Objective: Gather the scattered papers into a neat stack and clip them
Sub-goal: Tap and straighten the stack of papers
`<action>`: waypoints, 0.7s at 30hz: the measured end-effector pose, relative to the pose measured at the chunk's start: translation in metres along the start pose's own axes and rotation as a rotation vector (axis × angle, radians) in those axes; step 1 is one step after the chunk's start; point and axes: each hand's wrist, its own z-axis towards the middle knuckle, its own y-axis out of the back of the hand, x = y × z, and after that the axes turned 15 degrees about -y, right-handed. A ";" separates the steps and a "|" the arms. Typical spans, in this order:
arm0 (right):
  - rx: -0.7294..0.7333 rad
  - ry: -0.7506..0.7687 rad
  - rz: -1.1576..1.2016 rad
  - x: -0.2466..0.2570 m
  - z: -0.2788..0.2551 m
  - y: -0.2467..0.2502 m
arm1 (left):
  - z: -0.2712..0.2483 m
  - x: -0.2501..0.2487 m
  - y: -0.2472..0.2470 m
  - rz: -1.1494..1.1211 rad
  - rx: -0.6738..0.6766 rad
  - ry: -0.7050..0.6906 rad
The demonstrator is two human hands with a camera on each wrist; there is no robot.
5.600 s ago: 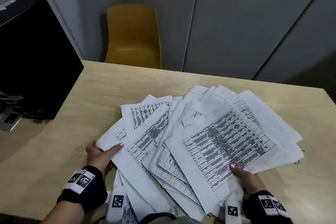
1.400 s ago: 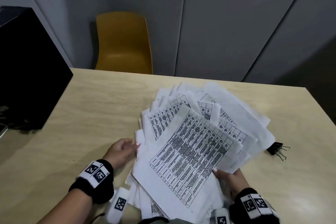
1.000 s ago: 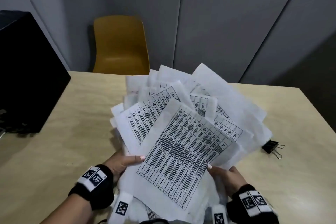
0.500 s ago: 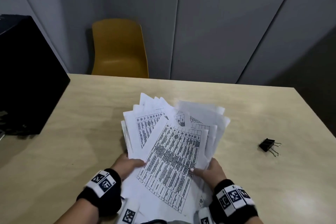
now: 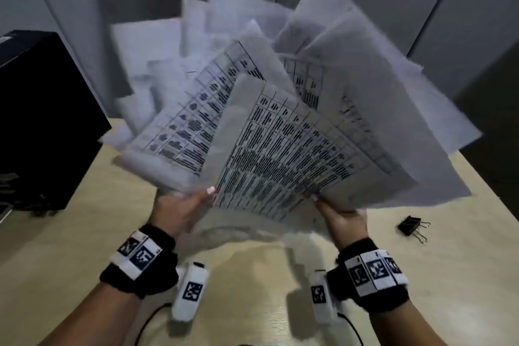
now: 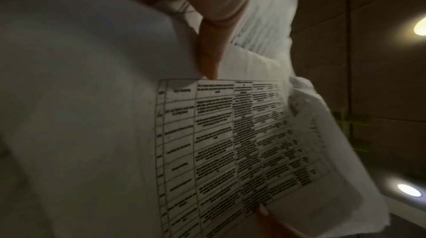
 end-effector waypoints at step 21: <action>0.125 -0.128 0.010 -0.017 -0.003 0.006 | -0.015 0.020 0.009 -0.073 0.095 -0.007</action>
